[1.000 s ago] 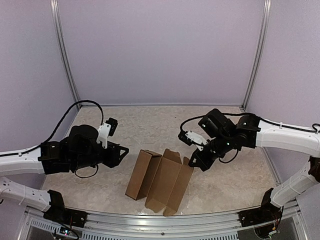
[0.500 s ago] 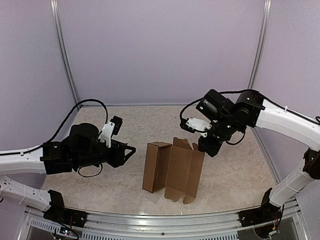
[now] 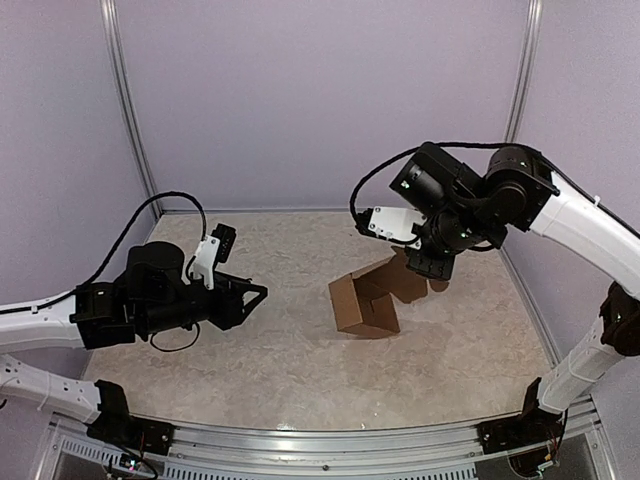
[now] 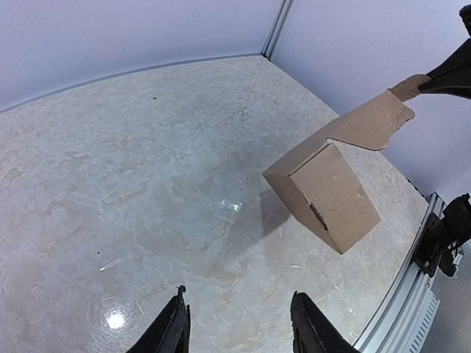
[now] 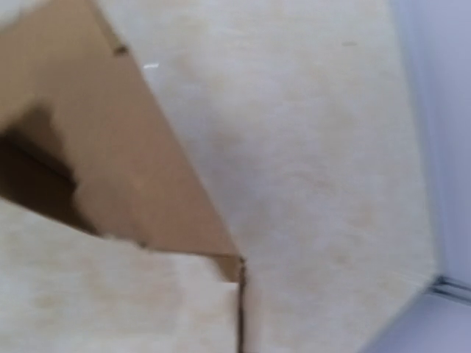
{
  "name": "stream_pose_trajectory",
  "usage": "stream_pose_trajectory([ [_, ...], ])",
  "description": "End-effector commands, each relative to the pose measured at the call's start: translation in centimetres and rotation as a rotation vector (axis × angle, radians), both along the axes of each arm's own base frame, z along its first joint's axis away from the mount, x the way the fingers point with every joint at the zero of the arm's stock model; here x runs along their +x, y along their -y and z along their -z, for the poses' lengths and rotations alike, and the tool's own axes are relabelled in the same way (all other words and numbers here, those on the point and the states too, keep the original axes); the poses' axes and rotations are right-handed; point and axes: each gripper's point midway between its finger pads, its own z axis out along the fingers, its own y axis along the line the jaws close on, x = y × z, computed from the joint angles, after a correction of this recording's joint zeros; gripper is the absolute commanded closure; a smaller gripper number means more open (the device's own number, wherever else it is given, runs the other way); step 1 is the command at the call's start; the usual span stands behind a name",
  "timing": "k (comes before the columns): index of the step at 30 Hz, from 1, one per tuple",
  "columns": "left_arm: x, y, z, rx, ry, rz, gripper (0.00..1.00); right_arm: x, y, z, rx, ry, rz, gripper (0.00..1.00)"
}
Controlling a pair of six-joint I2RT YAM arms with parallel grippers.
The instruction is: Fold the paper box
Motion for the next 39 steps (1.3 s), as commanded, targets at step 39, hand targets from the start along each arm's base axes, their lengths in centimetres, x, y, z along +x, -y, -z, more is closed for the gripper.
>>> stream_pose_trajectory([
  [39,-0.7,-1.8,0.3,-0.016,0.013,-0.022,0.55,0.5,-5.8,4.8,-0.507,-0.01,-0.304,0.86],
])
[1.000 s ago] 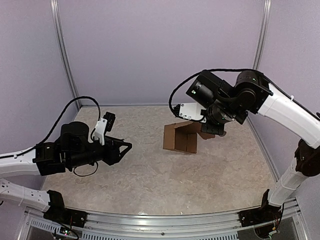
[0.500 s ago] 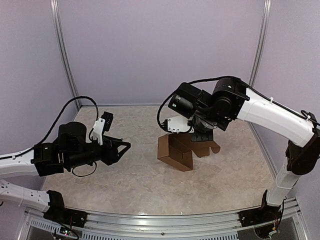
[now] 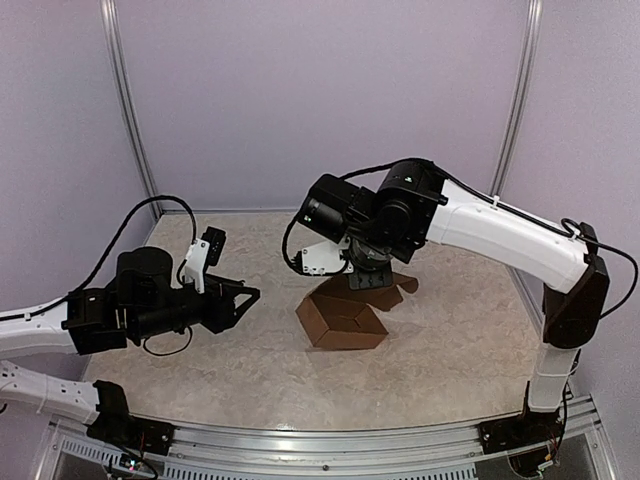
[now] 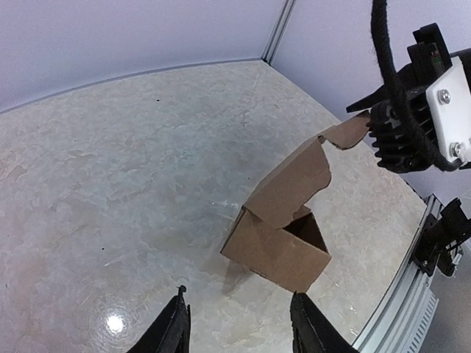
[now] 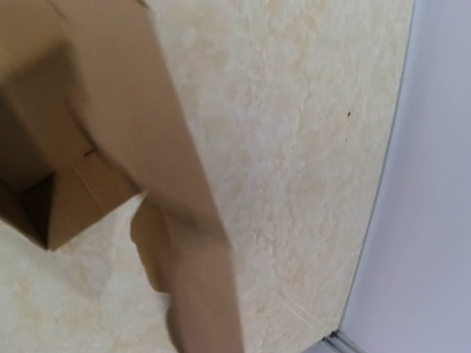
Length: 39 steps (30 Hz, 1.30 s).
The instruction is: Fold the paper box
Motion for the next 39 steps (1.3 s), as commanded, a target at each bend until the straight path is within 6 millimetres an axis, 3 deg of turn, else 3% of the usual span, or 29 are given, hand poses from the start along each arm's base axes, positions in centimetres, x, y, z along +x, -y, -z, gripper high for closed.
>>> stream_pose_trajectory([
  [1,-0.1,-0.7,0.8,0.012,-0.005,-0.02,0.55,-1.7,1.8,1.2,-0.169,-0.078,-0.035,0.84],
  [7,-0.2,-1.2,1.3,0.018,-0.008,-0.034,0.55,-1.2,0.1,0.2,-0.105,-0.036,-0.046,0.75],
  [13,-0.3,-1.7,1.9,0.035,-0.013,-0.043,0.54,-1.1,-0.9,-3.4,0.109,0.015,-0.034,0.66],
  [16,-0.4,-2.1,2.0,0.039,-0.011,-0.044,0.5,-0.9,-0.5,-5.0,0.292,0.029,-0.018,0.61],
  [23,-1.5,-3.0,3.6,0.056,-0.036,-0.017,0.4,-0.4,3.8,-5.4,0.735,-0.003,0.101,0.47],
  [26,-2.1,-3.3,4.2,0.042,-0.039,0.005,0.33,-0.9,5.3,-3.7,0.898,-0.076,0.143,0.4],
  [32,-2.7,-4.0,6.2,0.034,-0.024,0.019,0.2,-0.3,8.2,1.5,0.962,-0.167,0.298,0.36],
  [36,-2.5,-4.1,7.0,0.007,0.012,0.014,0.02,-0.3,8.8,3.9,1.009,-0.258,0.324,0.35],
  [39,-2.3,-3.9,8.2,0.021,0.05,0.024,0.01,-0.1,9.0,5.2,1.049,-0.264,0.323,0.34],
])
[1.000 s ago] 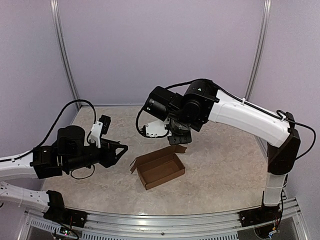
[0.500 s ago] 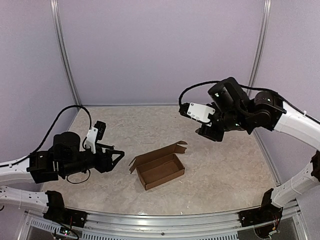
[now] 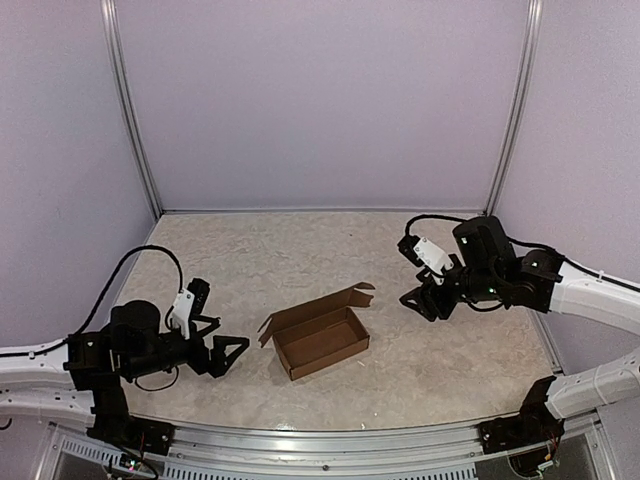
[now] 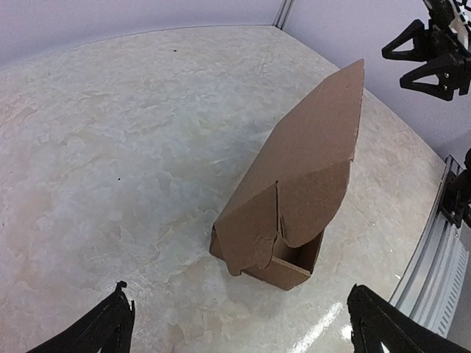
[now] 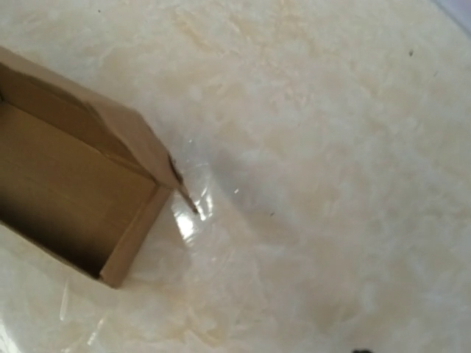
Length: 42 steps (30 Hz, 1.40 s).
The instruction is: Fold the paper box
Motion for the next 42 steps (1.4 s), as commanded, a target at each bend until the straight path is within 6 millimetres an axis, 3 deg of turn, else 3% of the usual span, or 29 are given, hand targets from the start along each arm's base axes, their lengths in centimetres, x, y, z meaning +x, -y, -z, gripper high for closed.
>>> stream_pose_trajectory([
  [1,0.5,0.5,0.7,-0.013,0.082,0.018,0.01,0.1,-0.9,-0.1,0.166,-0.008,-0.014,0.34],
  [6,0.5,1.4,2.5,0.032,0.131,0.071,0.03,0.5,-0.8,1.5,0.224,-0.031,-0.014,0.33],
  [17,1.5,3.7,2.3,0.07,0.273,0.131,0.08,1.0,-0.2,3.1,0.269,-0.044,-0.007,0.33],
  [23,2.5,5.9,3.3,0.147,0.27,0.173,0.18,0.7,-0.3,2.1,0.302,-0.035,-0.023,0.33],
  [28,3.3,7.0,4.5,0.207,0.25,0.177,0.33,0.3,-0.2,1.9,0.308,-0.035,-0.031,0.33],
  [37,3.3,6.9,5.3,0.244,0.231,0.175,0.48,0.2,-0.4,2.2,0.308,-0.049,-0.041,0.32],
  [42,3.2,6.1,4.6,0.223,0.244,0.149,0.51,0.2,-0.5,2.4,0.306,-0.057,-0.044,0.33],
])
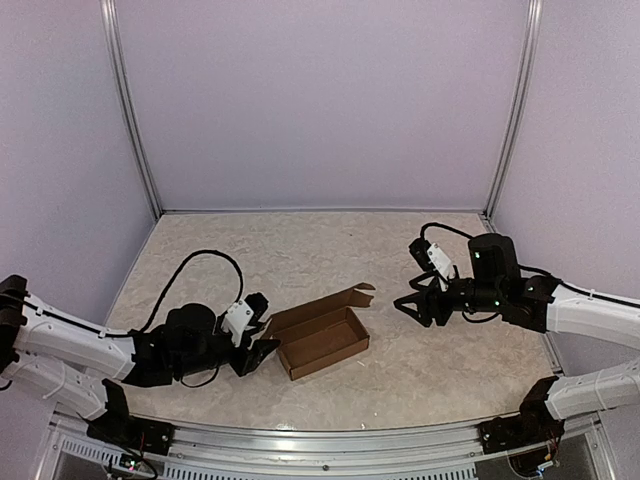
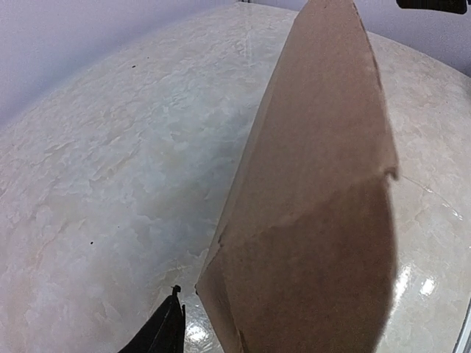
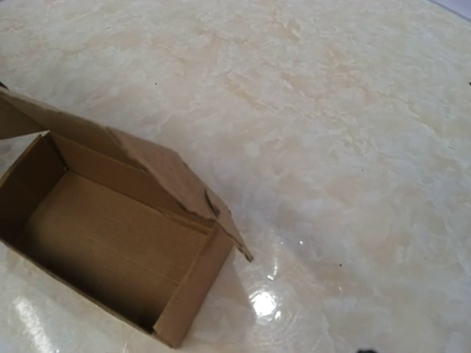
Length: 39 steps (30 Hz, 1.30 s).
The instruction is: Fold the paper box
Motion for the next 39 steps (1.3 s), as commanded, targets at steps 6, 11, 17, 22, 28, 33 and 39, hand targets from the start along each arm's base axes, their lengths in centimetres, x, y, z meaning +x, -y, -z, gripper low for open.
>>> stream_pose_trajectory([
  [6,-0.2,-0.6,-2.0,-0.045,0.041,-0.016,0.57,0.0,0.0,0.6,0.003,-0.021,-0.005,0.33],
  [11,-0.2,0.0,-1.6,-0.027,0.024,0.004,0.66,-0.1,-0.1,0.6,0.004,-0.025,-0.01,0.33],
  [17,-0.2,0.2,-0.5,0.004,-0.001,0.003,0.71,-0.2,0.0,0.6,0.004,-0.028,-0.013,0.34],
  [22,0.0,0.0,-0.4,0.016,-0.001,-0.01,0.77,-0.2,0.0,0.7,0.002,-0.029,-0.012,0.34],
  [28,0.2,-0.3,-1.3,0.004,0.013,-0.029,0.84,-0.1,-0.3,1.2,-0.003,-0.042,-0.022,0.36],
  [33,0.3,-0.4,-1.8,0.0,0.017,-0.034,0.89,-0.1,-0.8,1.6,-0.001,-0.025,-0.057,0.37],
  [39,0.2,-0.2,-2.0,0.002,0.017,-0.023,0.97,-0.1,-1.7,1.4,0.013,0.036,-0.119,0.38],
])
